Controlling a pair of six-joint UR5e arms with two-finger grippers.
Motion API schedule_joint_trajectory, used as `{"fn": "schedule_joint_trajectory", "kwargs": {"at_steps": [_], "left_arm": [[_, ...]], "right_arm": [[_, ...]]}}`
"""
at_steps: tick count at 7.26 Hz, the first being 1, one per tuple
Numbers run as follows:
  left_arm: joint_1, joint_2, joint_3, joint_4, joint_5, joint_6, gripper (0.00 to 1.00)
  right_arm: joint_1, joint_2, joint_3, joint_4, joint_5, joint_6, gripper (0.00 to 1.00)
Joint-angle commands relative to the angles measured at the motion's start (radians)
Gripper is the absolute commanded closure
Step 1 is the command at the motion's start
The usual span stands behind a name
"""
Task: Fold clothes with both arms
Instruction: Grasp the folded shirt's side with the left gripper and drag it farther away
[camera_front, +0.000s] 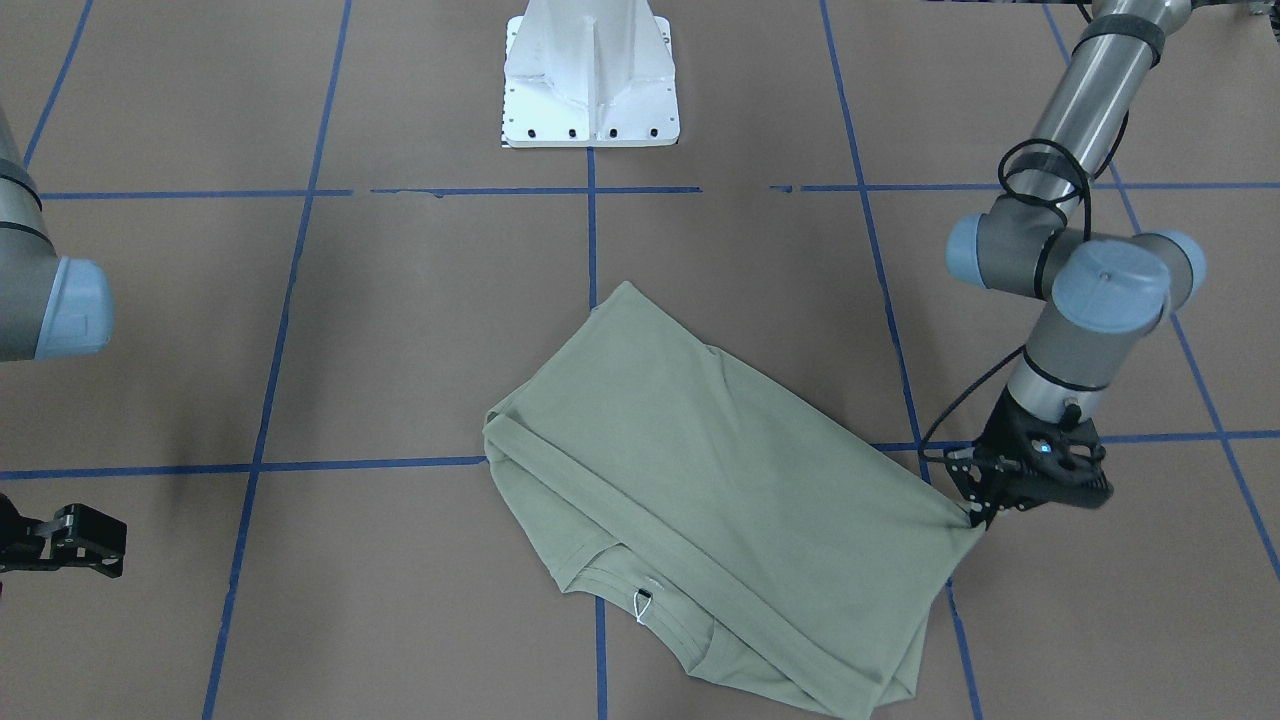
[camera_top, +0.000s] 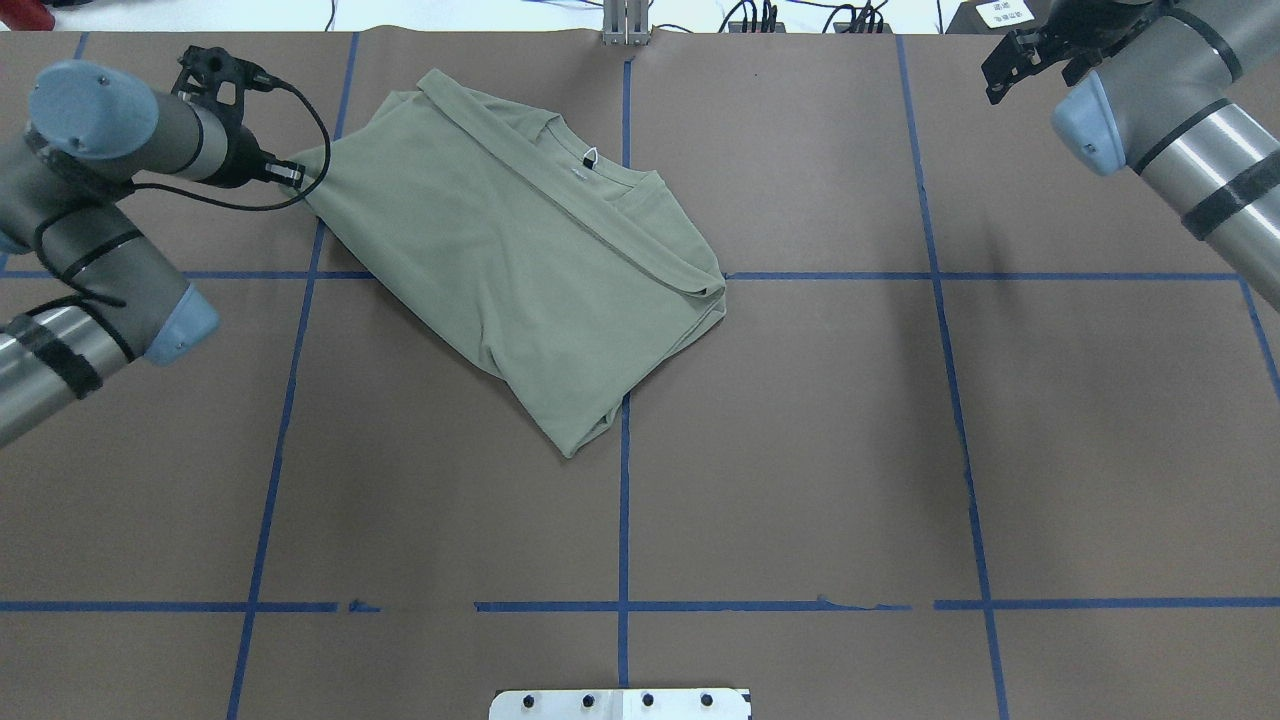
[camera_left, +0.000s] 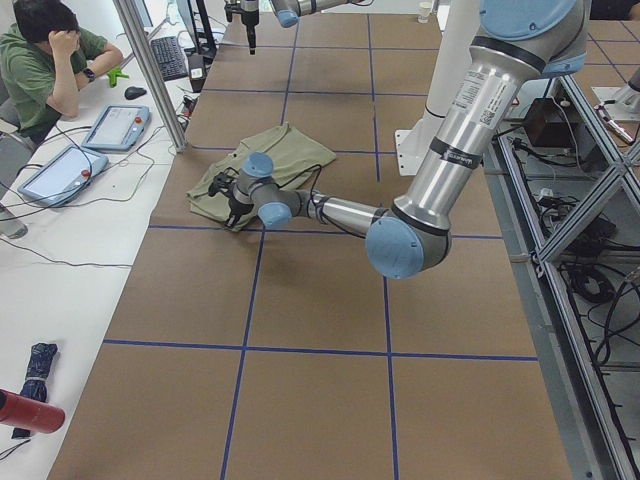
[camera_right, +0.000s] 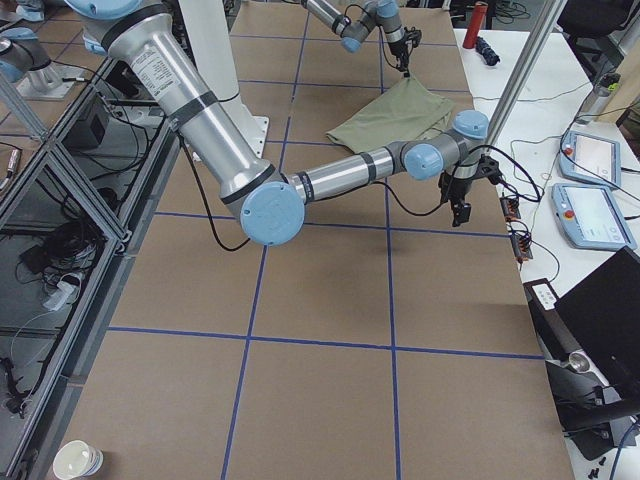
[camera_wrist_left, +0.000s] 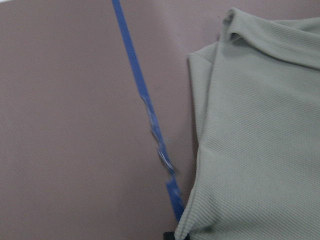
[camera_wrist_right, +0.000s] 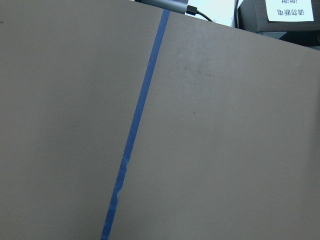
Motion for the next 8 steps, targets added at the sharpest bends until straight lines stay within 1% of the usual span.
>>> {"fn": "schedule_joint_trajectory", "kwargs": {"at_steps": [1,2,3,4,5,6,7,8], "left_arm": [[-0.04,-0.195,0.254,-0.007,0.098,0.118,1.0],[-0.051,-0.198,0.262,-0.013,0.125,0.199,1.0],[-0.063,-0.194,0.258,-0.041,0.113,0.213,0.01],[-0.08,-0.194,0.246,-0.042,0.017,0.2,0.0],[-0.132,-0.192,0.246,-0.044,-0.16,0.168,0.0],[-0.148,-0.177,0.221,-0.049,-0.264,0.12,0.0],[-0.148,-0.136,0.174,-0.049,-0.268,0.105,0.0],[-0.148,-0.133,0.169,-0.047,-0.271,0.103,0.0]], "right_arm": [[0.0,-0.007,0.033,-0.004,0.0,0.005,0.0],[-0.001,-0.007,0.039,-0.004,0.0,0.013,0.0],[-0.044,0.0,0.054,-0.001,-0.001,0.104,0.0],[-0.13,0.034,0.08,0.008,-0.015,0.337,0.0],[-0.221,0.11,0.087,0.008,-0.067,0.599,0.0],[-0.309,0.181,0.084,0.004,-0.125,0.833,0.0],[-0.38,0.218,0.081,0.002,-0.189,1.001,0.01],[-0.441,0.227,0.079,0.004,-0.255,1.115,0.04]]}}
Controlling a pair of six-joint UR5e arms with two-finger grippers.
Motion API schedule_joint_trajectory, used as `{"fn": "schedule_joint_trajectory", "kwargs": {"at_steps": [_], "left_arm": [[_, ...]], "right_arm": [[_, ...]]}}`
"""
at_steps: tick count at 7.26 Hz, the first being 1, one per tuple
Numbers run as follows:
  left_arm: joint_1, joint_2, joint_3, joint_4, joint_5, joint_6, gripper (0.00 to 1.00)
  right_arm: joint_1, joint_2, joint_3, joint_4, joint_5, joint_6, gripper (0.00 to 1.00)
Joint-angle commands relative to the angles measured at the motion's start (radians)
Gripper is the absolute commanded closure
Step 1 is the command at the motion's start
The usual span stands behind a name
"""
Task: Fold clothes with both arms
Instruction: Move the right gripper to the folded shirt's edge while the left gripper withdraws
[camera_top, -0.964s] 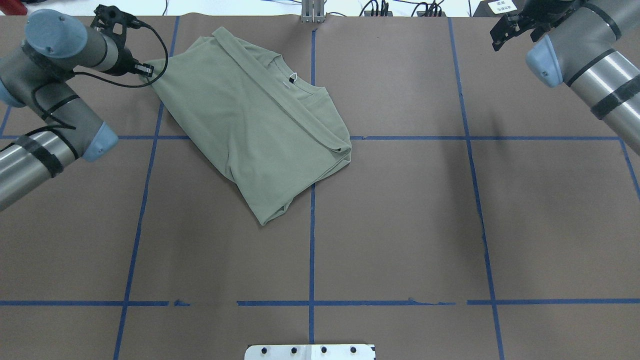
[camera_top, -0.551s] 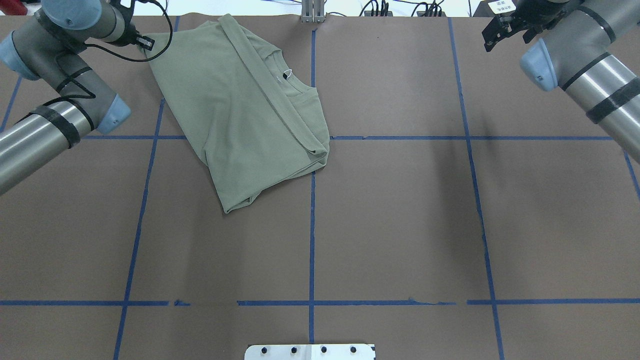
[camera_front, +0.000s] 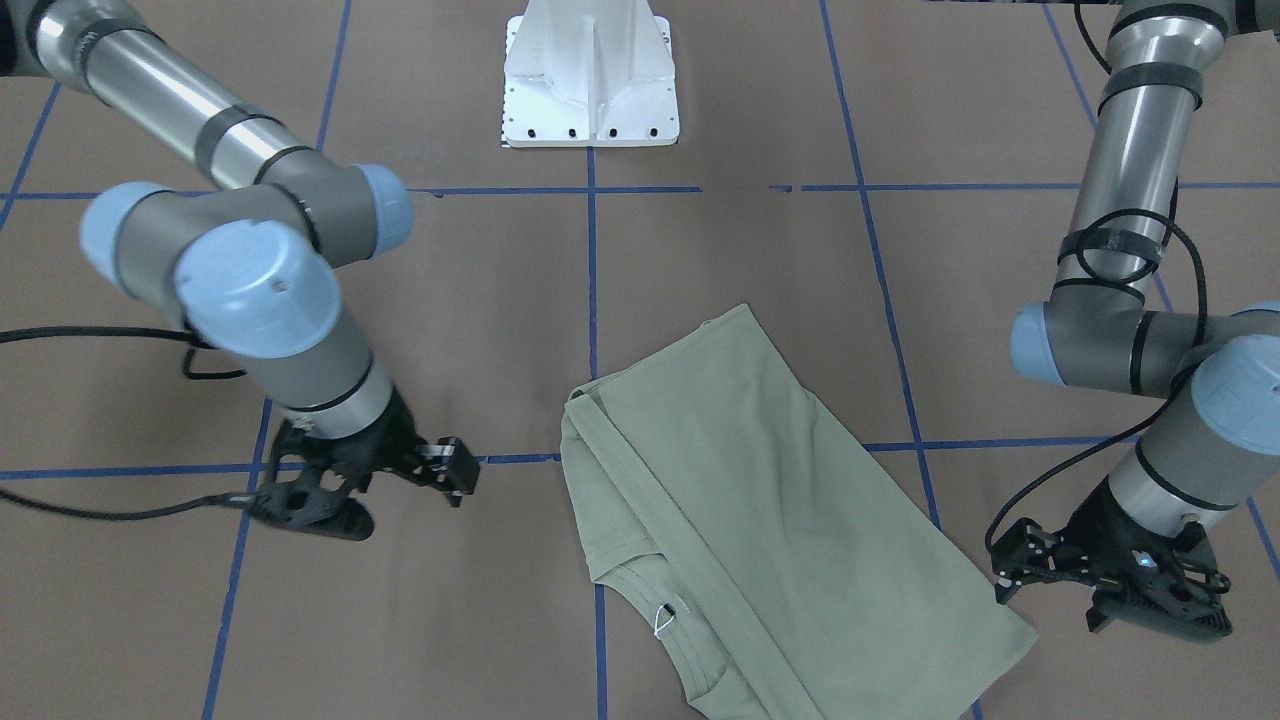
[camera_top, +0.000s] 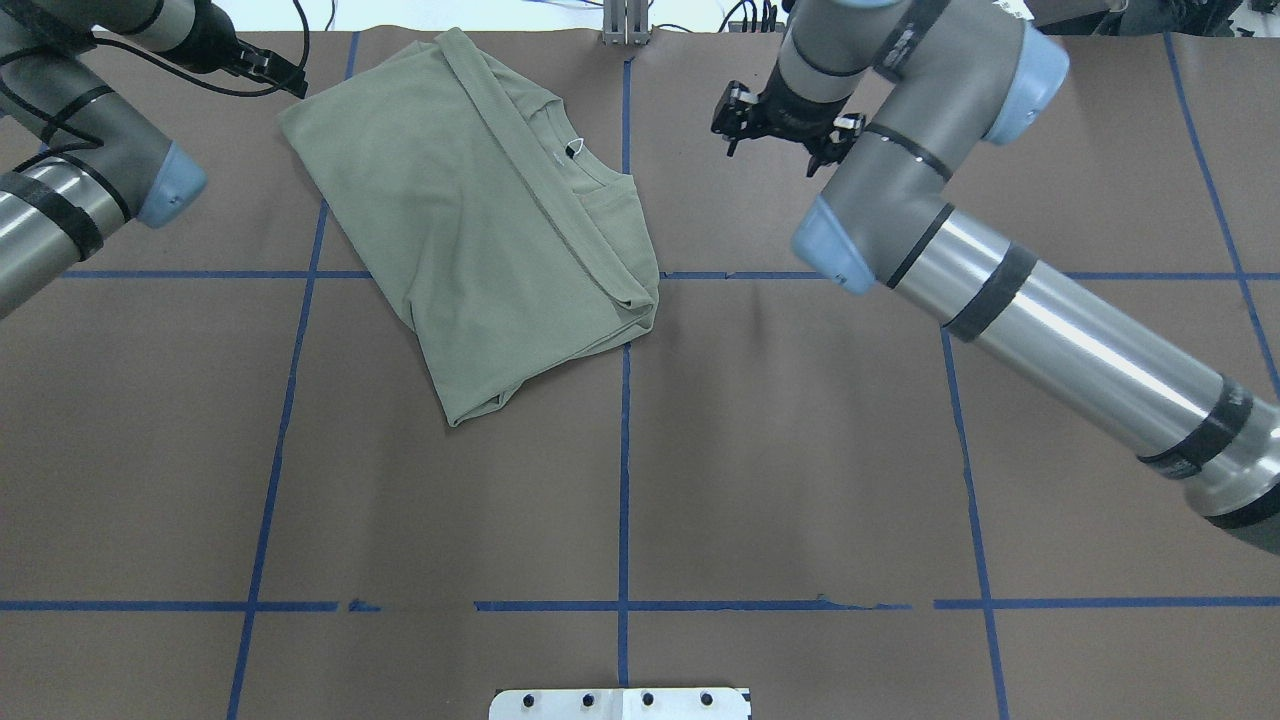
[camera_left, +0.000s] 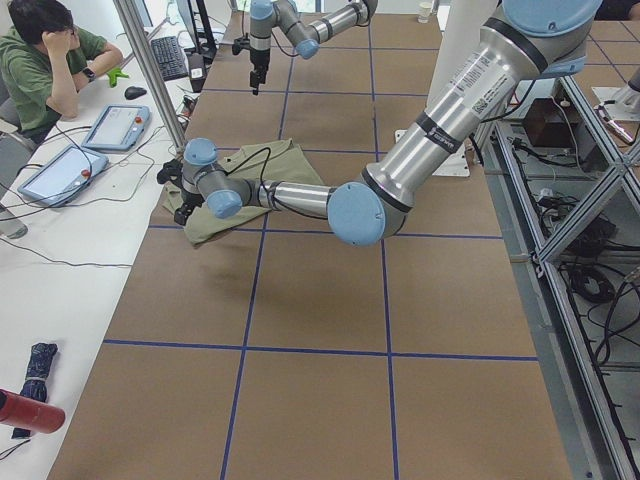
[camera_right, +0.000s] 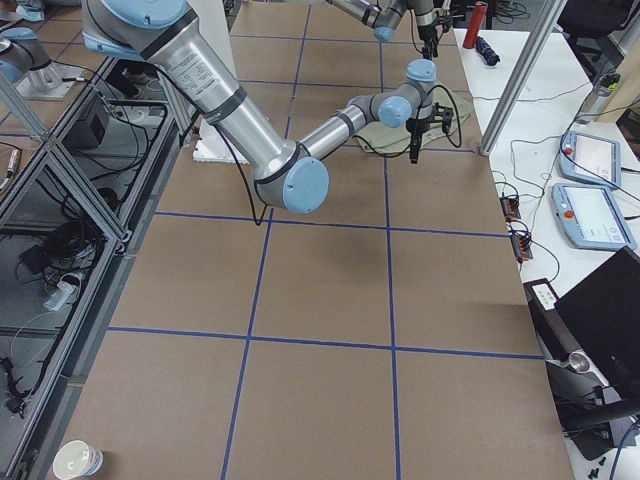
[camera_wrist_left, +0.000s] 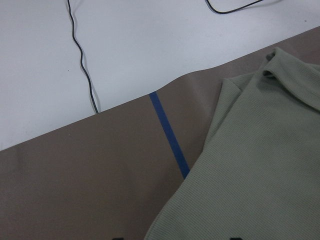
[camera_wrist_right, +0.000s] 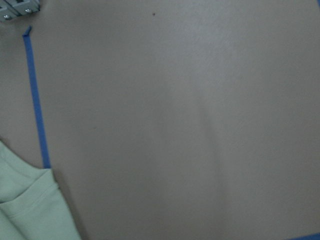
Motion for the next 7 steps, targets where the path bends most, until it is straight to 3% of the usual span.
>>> {"fn": "schedule_joint_trajectory", "kwargs": {"at_steps": [1,3,5,7], "left_arm": [[-0.005,0.018,-0.026,0.0,-0.027,-0.017,0.0],[-0.005,0.027,-0.042,0.0,-0.027,-0.026,0.0],[-0.006,0.03,-0.047,0.0,-0.027,-0.026,0.0],[-0.005,0.032,-0.046,0.0,-0.027,-0.026,0.0]], "right_arm": [[-0.141,0.034,-0.005,0.002,-0.13,0.266,0.12],[-0.194,0.054,-0.031,0.005,-0.218,0.305,0.27],[-0.216,0.068,-0.072,0.005,-0.233,0.36,0.3],[-0.229,0.069,-0.117,0.079,-0.258,0.371,0.34]]}}
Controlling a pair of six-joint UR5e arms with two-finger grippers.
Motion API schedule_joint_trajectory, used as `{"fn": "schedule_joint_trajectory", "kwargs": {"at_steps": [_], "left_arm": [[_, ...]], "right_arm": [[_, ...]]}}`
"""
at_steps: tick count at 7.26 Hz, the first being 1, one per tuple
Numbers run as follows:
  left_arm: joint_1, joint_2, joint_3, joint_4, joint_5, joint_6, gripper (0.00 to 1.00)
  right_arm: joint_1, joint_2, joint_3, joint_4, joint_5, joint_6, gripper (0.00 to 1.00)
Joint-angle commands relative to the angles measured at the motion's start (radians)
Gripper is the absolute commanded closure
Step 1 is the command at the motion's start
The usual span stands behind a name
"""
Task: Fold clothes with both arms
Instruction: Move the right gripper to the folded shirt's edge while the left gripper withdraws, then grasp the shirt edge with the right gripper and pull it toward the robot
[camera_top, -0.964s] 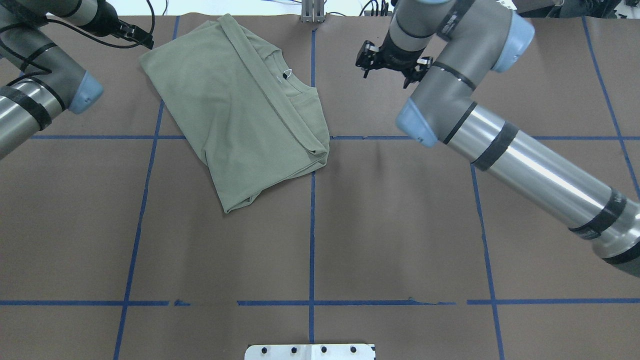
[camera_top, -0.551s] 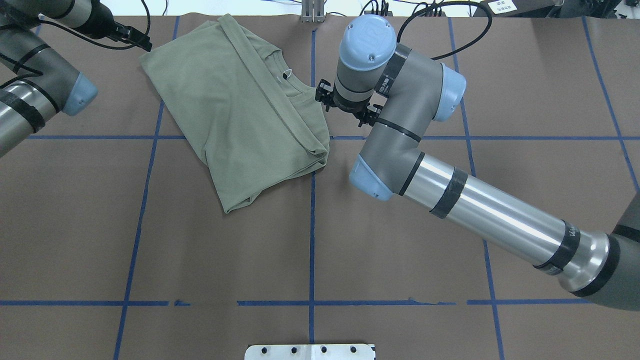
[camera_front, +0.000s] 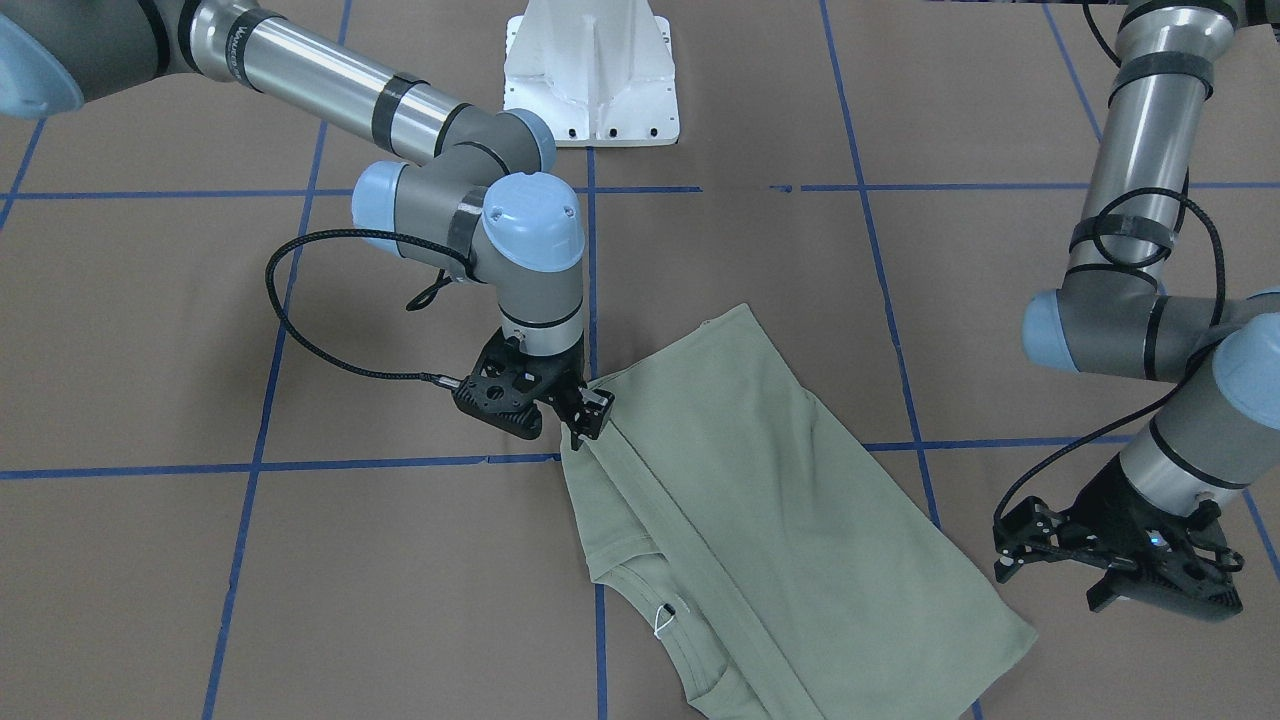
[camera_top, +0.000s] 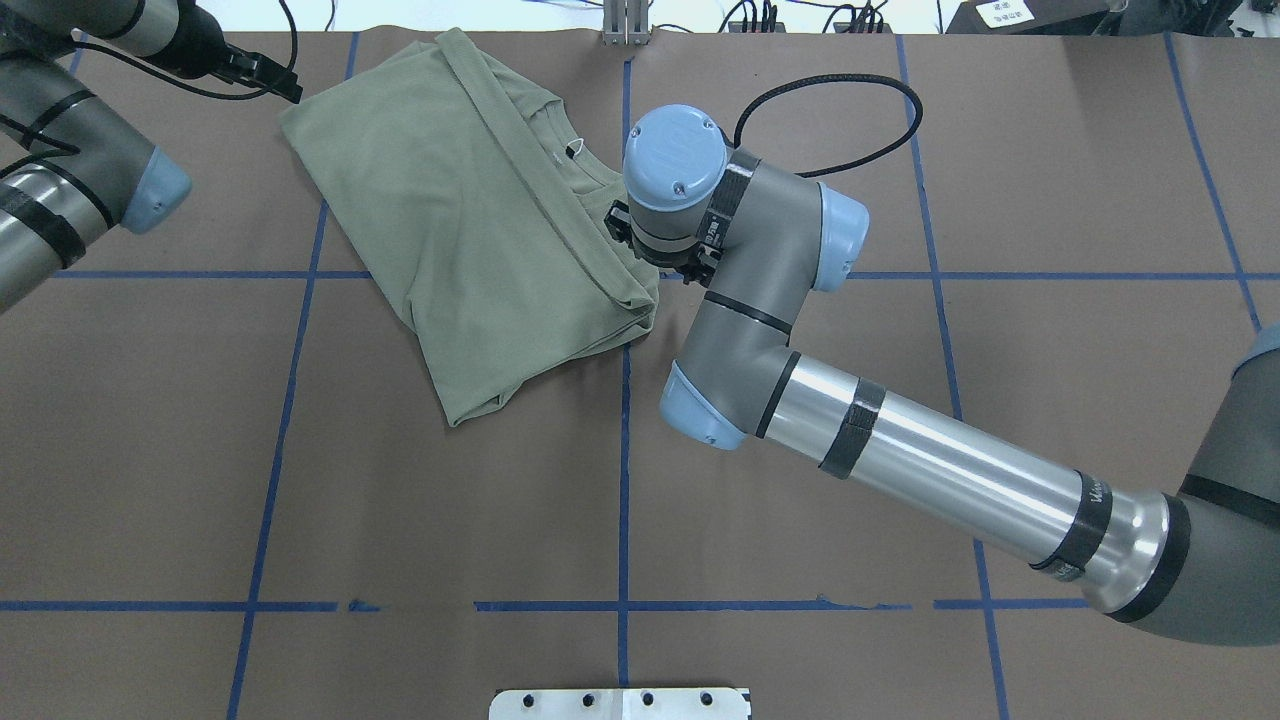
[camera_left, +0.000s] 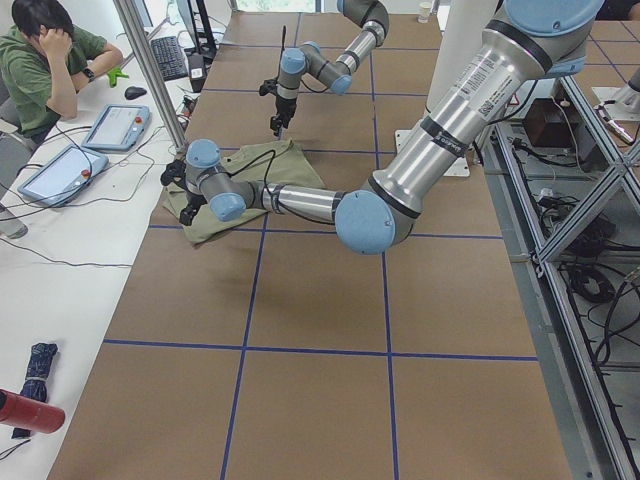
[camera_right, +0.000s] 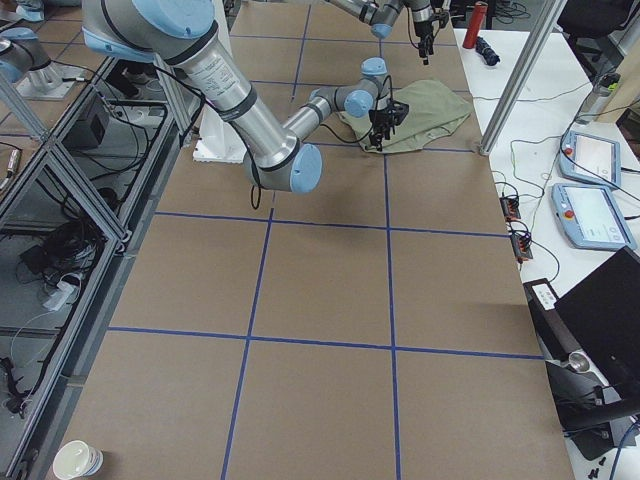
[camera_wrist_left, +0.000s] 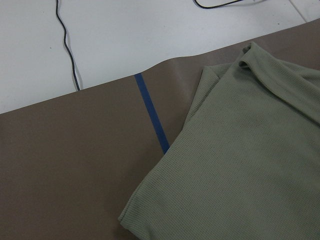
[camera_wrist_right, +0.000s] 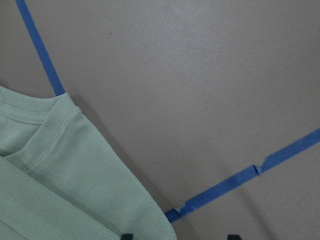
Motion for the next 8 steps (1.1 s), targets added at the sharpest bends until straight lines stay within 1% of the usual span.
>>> {"fn": "schedule_joint_trajectory", "kwargs": {"at_steps": [1,4,6,8], "left_arm": [[0.0,0.01,-0.001,0.0,0.0,0.001,0.0],[0.001,0.011,-0.003,-0.001,0.0,0.001,0.0],[0.0,0.012,-0.003,0.0,-0.002,0.001,0.0],[0.0,0.012,-0.004,0.0,-0.002,0.001,0.0]], "right_arm": [[-0.009,0.014,-0.06,0.069,-0.018,0.008,0.36],[-0.016,0.02,-0.074,0.071,-0.026,0.008,0.45],[-0.03,0.02,-0.074,0.071,-0.046,0.008,0.45],[-0.035,0.02,-0.081,0.074,-0.06,0.007,0.51]]}}
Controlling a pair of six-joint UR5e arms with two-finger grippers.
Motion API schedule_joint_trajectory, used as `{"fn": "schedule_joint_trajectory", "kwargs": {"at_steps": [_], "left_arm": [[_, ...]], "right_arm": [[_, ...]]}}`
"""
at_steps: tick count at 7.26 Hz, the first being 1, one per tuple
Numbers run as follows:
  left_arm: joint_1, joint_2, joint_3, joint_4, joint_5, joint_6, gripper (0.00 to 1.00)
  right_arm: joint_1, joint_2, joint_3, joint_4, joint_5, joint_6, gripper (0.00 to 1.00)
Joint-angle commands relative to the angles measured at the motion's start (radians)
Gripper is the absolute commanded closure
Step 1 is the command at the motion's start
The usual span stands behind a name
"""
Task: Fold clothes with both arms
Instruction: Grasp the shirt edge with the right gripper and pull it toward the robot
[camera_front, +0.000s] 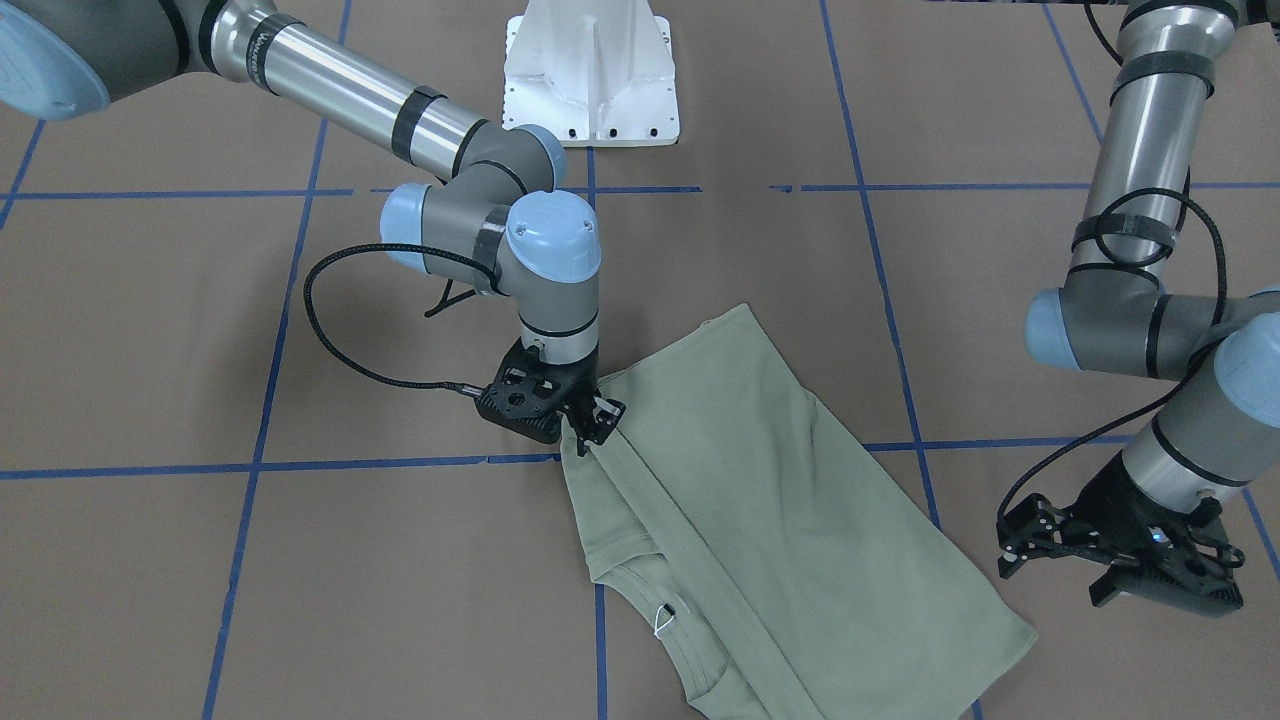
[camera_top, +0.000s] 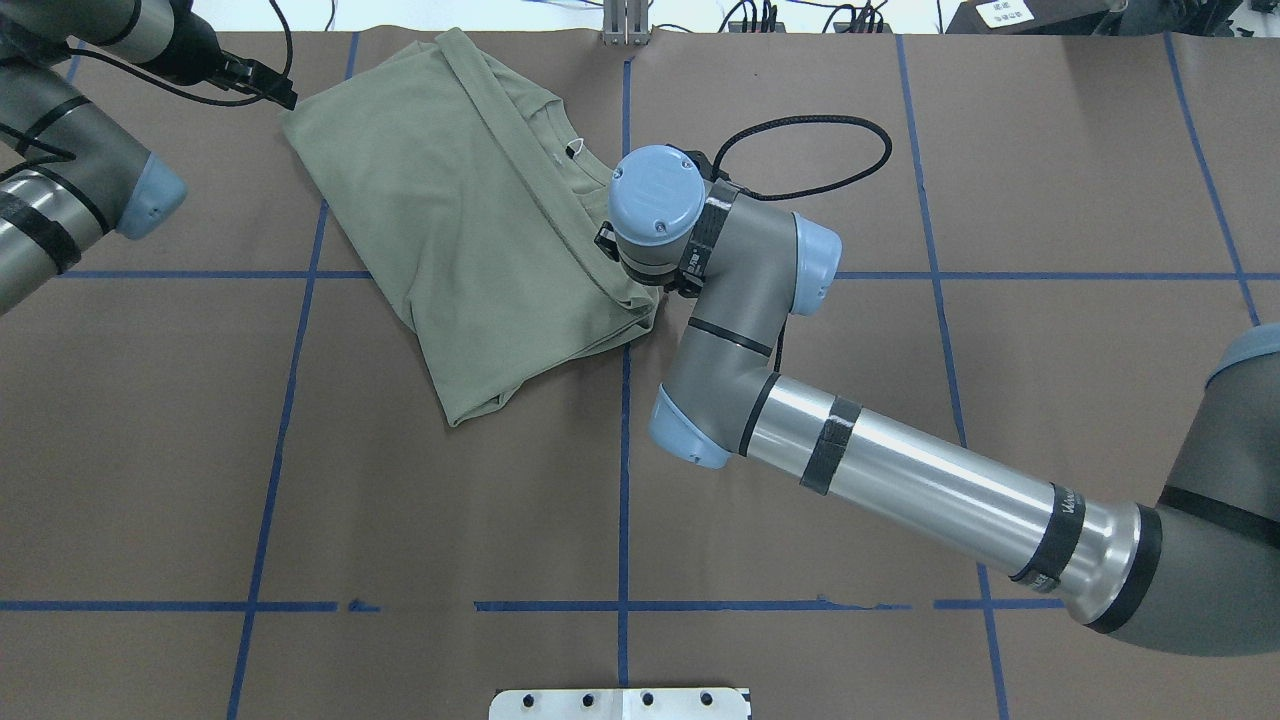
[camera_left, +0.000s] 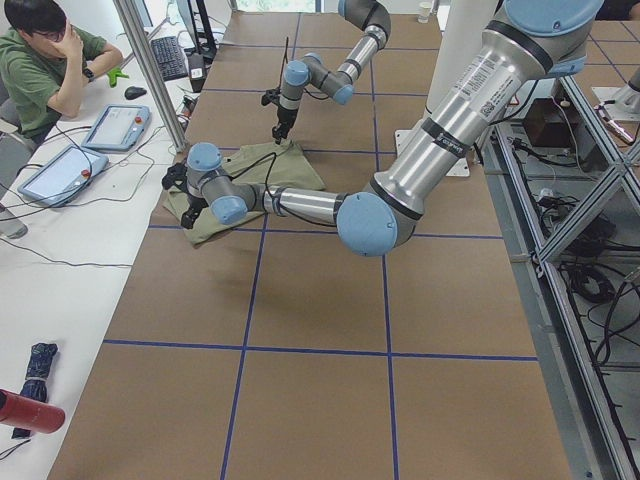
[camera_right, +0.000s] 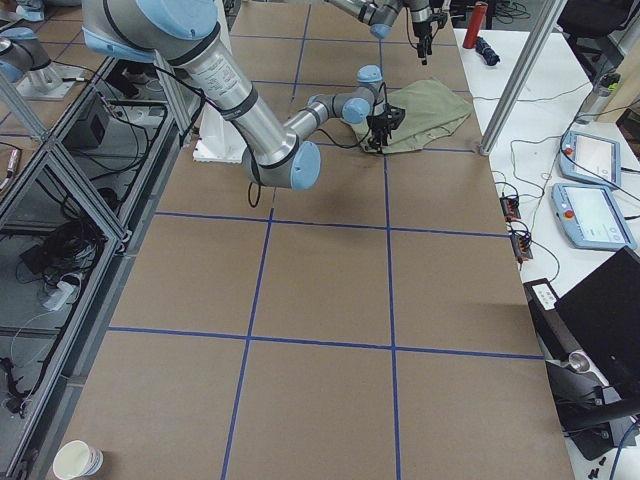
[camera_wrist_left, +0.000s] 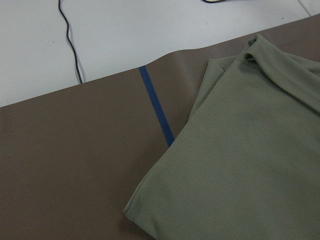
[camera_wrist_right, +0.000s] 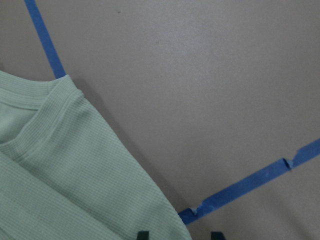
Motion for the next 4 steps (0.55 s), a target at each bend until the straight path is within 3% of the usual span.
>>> {"fn": "schedule_joint_trajectory", "kwargs": {"at_steps": [1,2,3,4], "left_arm": [[0.0,0.002,-0.001,0.0,0.0,0.0,0.0],[0.0,0.003,-0.001,0.0,0.0,0.002,0.0],[0.0,0.002,-0.001,0.0,0.0,0.0,0.0],[0.0,0.003,-0.004,0.0,-0.002,0.0,0.0]], "right_arm": [[-0.006,-0.003,-0.007,0.025,-0.008,-0.002,0.54],[-0.006,-0.001,-0.018,0.041,-0.01,-0.004,0.66],[-0.006,-0.001,-0.018,0.041,-0.01,-0.005,0.97],[-0.006,-0.003,-0.018,0.039,-0.01,-0.02,1.0]]}}
